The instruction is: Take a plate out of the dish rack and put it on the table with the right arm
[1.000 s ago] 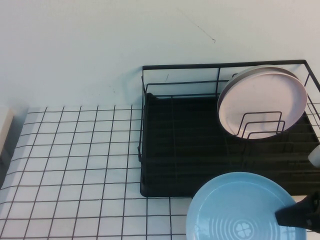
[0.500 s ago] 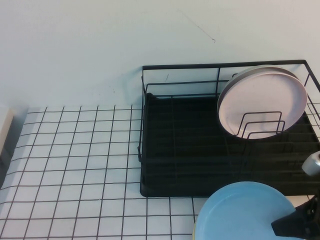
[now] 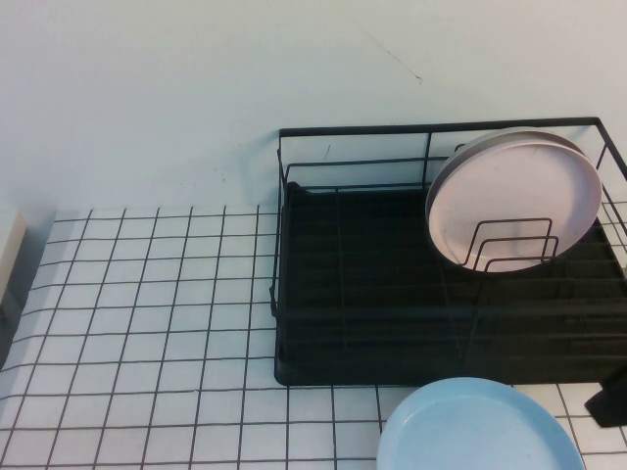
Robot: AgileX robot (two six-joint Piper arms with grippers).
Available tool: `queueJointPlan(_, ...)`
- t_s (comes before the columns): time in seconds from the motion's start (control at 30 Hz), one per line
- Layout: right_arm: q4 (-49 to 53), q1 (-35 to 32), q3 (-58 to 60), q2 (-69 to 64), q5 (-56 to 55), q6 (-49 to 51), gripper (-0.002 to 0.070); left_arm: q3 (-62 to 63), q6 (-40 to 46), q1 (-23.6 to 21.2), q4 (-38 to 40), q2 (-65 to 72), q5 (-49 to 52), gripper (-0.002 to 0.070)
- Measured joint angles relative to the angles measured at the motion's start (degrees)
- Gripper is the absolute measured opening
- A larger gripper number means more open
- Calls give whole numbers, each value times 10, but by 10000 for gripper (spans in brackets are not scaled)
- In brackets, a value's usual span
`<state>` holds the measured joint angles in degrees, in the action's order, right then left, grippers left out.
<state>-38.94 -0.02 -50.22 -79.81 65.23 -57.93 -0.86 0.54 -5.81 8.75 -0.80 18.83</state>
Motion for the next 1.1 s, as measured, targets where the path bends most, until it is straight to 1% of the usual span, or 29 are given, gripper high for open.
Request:
queueJointPlan(0.23, 4, 0, -17, 124, -29, 17, 206, 0, 0, 0, 0, 0, 0, -2)
queueJointPlan(0.33, 2, 0, -17, 194, -35, 18, 93, 0, 0, 0, 0, 0, 0, -2)
queueJointPlan(0.4, -11, 0, -17, 253, -42, 10, 40, 0, 0, 0, 0, 0, 0, -2)
queueJointPlan(0.47, -29, 0, -17, 314, -56, -5, 20, 0, 0, 0, 0, 0, 0, -2)
queueJointPlan(0.57, -46, 0, -17, 415, -83, -21, 8, 0, 0, 0, 0, 0, 0, -2)
queueJointPlan(0.77, -54, 0, -19, 587, -123, 6, 4, 0, 0, 0, 0, 0, 0, -2)
queueJointPlan(0.93, -18, 0, -17, 631, -116, 53, 1, 0, 0, 0, 0, 0, 0, -2)
queueJointPlan(1.1, 48, 0, 11, 634, -37, 78, 0, 0, 0, 0, 0, 0, 0, -2)
